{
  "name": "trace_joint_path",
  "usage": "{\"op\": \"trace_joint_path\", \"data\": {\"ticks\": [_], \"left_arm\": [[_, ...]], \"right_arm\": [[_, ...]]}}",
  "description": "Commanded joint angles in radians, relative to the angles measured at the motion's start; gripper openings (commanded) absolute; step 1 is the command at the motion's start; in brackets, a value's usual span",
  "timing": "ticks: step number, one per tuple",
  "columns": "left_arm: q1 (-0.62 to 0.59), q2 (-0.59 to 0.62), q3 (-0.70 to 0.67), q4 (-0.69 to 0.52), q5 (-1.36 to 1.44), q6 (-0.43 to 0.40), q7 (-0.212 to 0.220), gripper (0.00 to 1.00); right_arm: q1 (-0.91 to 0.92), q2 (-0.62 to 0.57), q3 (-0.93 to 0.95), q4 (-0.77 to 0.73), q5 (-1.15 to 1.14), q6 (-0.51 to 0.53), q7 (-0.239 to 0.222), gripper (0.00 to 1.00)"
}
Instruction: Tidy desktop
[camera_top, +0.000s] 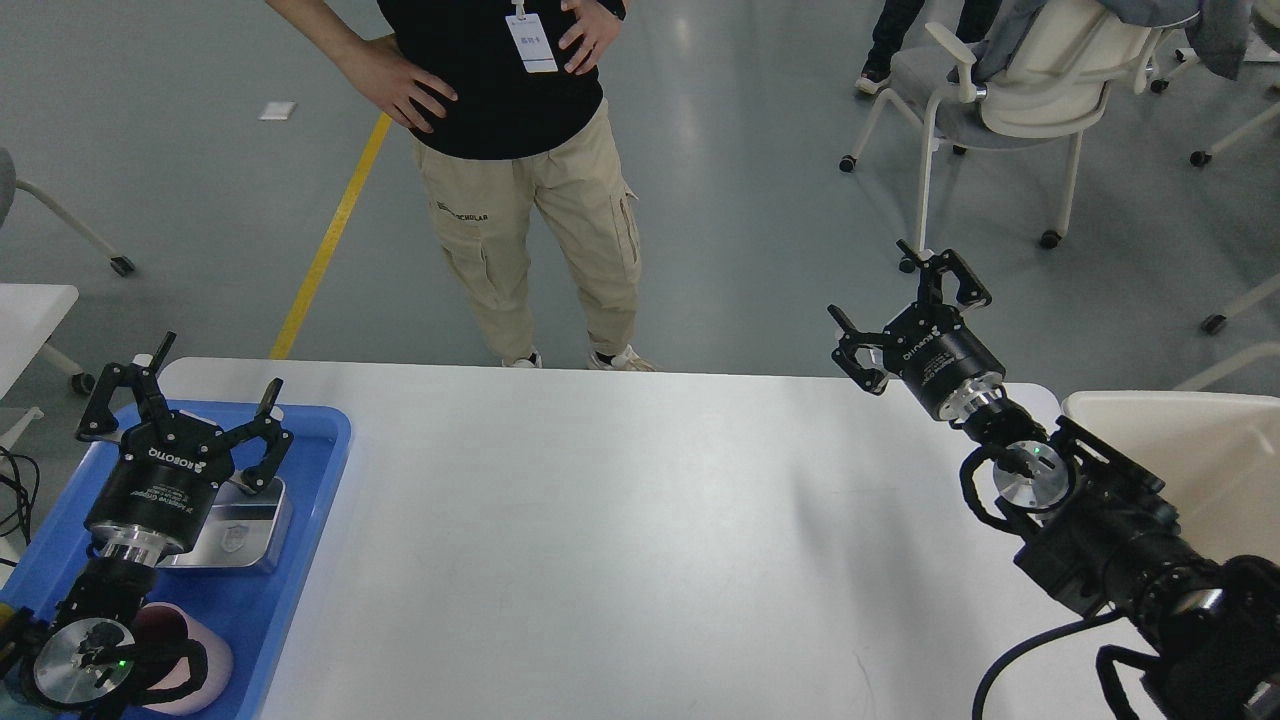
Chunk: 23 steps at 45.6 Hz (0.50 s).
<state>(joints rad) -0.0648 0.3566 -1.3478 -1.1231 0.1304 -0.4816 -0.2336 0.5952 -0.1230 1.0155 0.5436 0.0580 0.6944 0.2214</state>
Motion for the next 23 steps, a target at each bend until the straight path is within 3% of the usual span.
{"op": "trace_joint_path", "data": {"ticks": [1, 8, 23], "left_arm": [[0.01, 0.002, -0.002, 0.0, 0.0, 0.0, -0.001, 0.98], [0.014, 0.007, -0.002, 0.0, 0.0, 0.003, -0.001, 0.98], [0.022, -0.002, -0.002, 0.045, -0.006, 0.008, 0.01, 0.98]], "right_arm": [[-0.149, 0.0, 0.138, 0.203, -0.001, -0.001, 0.003, 1.0], [-0.271, -0.003, 0.161, 0.326, -0.003, -0.006, 0.004, 1.0], [-0.331, 0.0, 0.141, 0.291, -0.029, -0.052, 0.004, 1.0]]}}
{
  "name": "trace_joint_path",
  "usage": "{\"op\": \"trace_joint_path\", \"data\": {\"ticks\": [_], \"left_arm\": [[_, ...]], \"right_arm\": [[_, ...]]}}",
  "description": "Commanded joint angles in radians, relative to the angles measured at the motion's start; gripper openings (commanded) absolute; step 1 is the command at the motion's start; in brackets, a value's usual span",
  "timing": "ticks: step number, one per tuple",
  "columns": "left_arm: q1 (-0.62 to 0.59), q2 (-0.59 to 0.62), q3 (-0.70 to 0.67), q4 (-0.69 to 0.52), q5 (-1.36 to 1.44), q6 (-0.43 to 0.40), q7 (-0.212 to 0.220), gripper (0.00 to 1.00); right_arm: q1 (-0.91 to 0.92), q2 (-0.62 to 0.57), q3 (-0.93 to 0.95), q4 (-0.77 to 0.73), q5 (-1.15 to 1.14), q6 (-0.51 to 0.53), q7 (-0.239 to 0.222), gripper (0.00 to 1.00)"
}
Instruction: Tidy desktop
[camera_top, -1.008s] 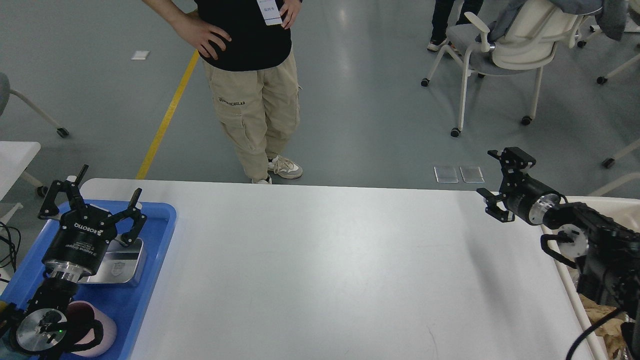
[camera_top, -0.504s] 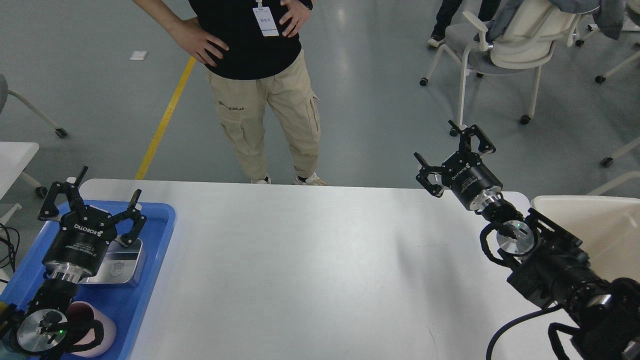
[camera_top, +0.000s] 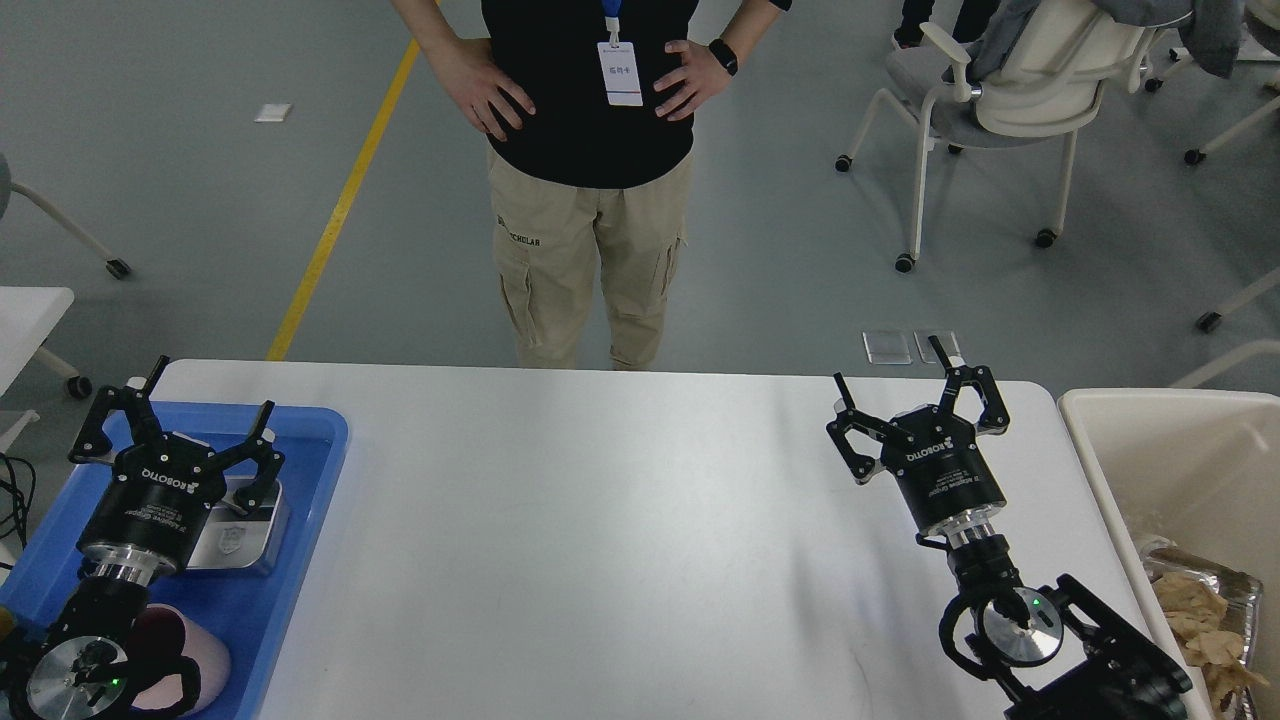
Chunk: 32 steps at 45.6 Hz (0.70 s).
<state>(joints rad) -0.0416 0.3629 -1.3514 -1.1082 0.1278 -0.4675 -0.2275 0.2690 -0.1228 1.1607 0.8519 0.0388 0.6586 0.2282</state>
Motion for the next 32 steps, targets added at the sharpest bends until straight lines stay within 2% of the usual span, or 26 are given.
{"op": "trace_joint_path", "data": {"ticks": [1, 13, 32], "left_arm": [[-0.003, -0.01, 0.001, 0.037, -0.004, -0.008, 0.005, 0.98], [-0.027, -0.065, 0.001, 0.137, -0.034, -0.011, 0.007, 0.98], [-0.08, -0.093, 0.005, 0.162, -0.077, -0.023, 0.037, 0.98]], "right_arm": [[-0.005, 0.0, -0.006, -0.02, -0.01, -0.017, -0.004, 1.0], [-0.002, 0.0, -0.03, -0.088, -0.01, -0.016, -0.004, 1.0], [0.002, 0.002, -0.027, -0.14, -0.005, -0.014, -0.006, 1.0]]}}
